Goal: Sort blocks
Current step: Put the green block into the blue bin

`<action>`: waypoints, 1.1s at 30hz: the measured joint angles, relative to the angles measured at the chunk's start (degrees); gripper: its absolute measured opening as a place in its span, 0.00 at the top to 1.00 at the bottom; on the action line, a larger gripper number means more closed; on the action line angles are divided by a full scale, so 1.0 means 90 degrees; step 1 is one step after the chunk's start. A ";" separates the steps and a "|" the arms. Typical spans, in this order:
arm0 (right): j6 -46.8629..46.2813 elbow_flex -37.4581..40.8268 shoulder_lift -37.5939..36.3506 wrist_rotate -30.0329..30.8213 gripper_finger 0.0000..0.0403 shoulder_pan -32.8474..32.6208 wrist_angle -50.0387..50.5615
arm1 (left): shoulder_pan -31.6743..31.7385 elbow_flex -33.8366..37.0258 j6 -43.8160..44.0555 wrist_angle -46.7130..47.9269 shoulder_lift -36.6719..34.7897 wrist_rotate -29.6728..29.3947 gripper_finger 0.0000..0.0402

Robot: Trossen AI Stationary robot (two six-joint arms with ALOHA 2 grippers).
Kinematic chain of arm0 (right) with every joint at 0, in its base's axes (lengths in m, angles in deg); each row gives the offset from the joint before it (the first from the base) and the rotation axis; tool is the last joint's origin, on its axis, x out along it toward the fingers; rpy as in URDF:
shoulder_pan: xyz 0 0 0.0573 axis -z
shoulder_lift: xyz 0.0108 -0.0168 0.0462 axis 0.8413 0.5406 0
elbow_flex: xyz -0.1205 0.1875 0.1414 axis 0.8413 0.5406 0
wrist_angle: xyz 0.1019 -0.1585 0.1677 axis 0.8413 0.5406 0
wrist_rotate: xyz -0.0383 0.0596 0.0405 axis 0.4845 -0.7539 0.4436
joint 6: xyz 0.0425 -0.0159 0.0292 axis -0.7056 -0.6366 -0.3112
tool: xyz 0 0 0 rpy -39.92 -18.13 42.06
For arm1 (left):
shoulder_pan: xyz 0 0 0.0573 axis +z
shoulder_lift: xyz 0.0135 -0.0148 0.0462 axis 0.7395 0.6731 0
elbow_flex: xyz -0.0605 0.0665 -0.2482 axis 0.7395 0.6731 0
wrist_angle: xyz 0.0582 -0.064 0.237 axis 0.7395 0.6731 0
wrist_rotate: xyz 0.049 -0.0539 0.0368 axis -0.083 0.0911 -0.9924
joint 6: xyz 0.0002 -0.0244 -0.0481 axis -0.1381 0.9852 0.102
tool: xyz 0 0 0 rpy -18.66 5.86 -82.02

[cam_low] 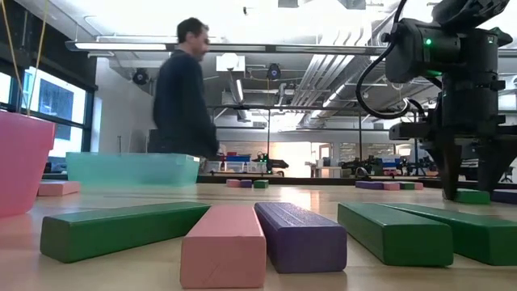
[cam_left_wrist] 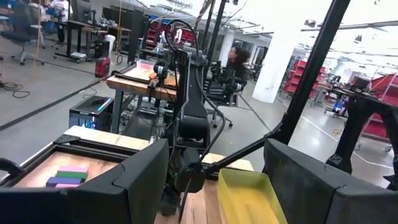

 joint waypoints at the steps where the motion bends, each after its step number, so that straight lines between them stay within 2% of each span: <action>1: 0.0059 0.0000 0.0000 0.0014 0.69 0.0000 -0.0011 | 0.0000 0.0000 -0.0038 -0.0004 0.0000 -0.0001 0.38; 5: 0.0102 -0.0007 -0.0015 0.0115 0.81 -0.0086 -0.0129 | 0.0015 0.0000 -0.0159 -0.0005 0.0000 -0.0010 0.38; 11: 0.0494 -0.0103 -0.0153 0.0548 0.82 -0.0331 -0.0331 | 0.0273 0.0002 -0.0175 0.0091 -0.0286 -0.0026 0.38; 15: 0.1669 -0.0689 -0.0590 0.1375 0.82 -0.0451 -0.0210 | 0.0530 0.0002 -0.0170 0.0273 -0.0638 -0.0030 0.38; 17: 0.2572 -0.1083 -0.0849 0.1800 0.82 -0.0469 -0.0358 | 0.0638 0.0002 -0.0201 0.0429 -0.0775 -0.0176 0.38; 20: 0.4202 -0.1665 -0.1214 0.1884 0.82 -0.0449 -0.1170 | 0.0654 -0.0005 -0.1034 0.0934 -0.0834 -0.0395 0.38; 22: 0.5123 -0.2026 -0.1333 0.1476 0.82 -0.0392 -0.1755 | 0.0559 -0.0002 -0.1896 0.1444 -0.0751 -0.0384 0.38; 26: 0.6267 -0.2725 -0.1306 -0.0006 0.82 -0.0198 -0.2687 | 0.0207 0.0010 -0.3450 0.2078 -0.0438 -0.0193 0.38; 30: 0.6686 -0.3289 -0.1027 -0.1528 0.82 0.0096 -0.2946 | -0.0342 0.0010 -0.5198 0.1894 -0.0062 -0.0245 0.38; 33: 0.6890 -0.3620 -0.0689 -0.2565 0.82 0.0312 -0.2939 | -0.0672 0.0010 -0.5819 0.1280 0.0237 -0.0299 0.38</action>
